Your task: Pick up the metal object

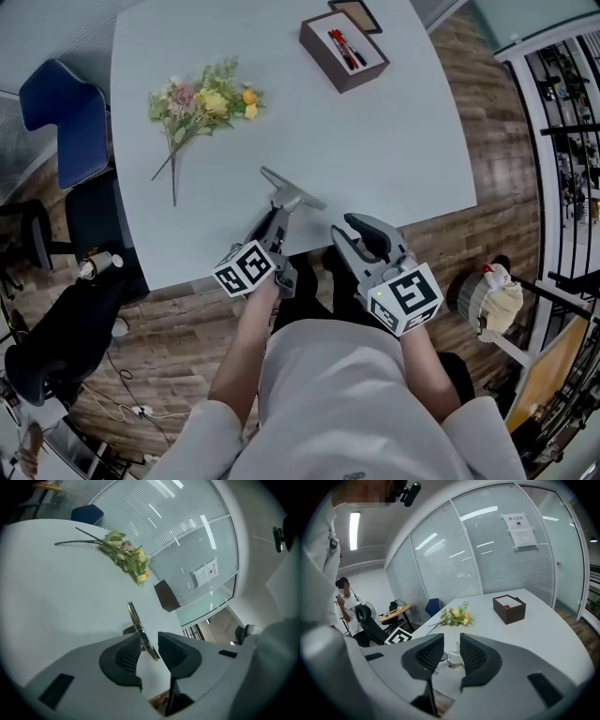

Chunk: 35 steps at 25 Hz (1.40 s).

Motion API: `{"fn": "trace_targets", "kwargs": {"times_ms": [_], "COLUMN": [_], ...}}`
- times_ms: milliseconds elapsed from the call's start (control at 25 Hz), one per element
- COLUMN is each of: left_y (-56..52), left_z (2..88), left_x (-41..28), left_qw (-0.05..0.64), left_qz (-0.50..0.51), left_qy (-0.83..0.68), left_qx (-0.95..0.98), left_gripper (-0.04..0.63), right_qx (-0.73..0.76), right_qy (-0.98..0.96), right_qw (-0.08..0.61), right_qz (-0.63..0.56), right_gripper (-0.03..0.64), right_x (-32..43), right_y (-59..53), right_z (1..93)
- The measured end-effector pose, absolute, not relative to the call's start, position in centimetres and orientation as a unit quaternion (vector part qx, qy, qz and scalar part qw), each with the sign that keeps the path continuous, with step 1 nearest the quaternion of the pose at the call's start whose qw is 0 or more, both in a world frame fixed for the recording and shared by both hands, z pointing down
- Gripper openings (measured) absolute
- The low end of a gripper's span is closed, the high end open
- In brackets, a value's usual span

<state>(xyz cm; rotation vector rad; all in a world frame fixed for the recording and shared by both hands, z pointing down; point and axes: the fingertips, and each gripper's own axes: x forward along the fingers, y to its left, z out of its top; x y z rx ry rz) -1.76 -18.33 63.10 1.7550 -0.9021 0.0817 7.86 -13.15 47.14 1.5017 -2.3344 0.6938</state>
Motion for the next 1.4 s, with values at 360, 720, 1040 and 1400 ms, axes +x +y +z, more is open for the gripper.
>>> {"fn": "trace_targets", "kwargs": {"times_ms": [360,720,1040,1400], "left_y": [-18.8,-19.5,-20.0,-19.8], "left_z": [63.7,64.2,64.6,64.7], "left_x": [-0.9,-0.7,-0.6,-0.5], "left_qw": [0.6,0.618,0.624,0.625], "left_qz": [-0.01,-0.022,-0.022,-0.021], "left_qy": [-0.374,-0.38,-0.383,-0.384], "left_qx": [0.707,0.688,0.681,0.679], "left_gripper": [0.118,0.11,0.097,0.064], "right_qx": [0.533,0.54,0.54,0.544], "right_qy": [-0.797,-0.79,-0.79,-0.788], "right_qw": [0.138,0.137,0.139,0.137], "right_qz": [0.249,0.256,0.255,0.252], "right_gripper": [0.112,0.11,0.11,0.109], "right_x": [9.1,9.4,9.6,9.8], "right_y": [-12.2,-12.0,-11.8,-11.7], "right_z": [47.6,47.9,47.9,47.5]}}
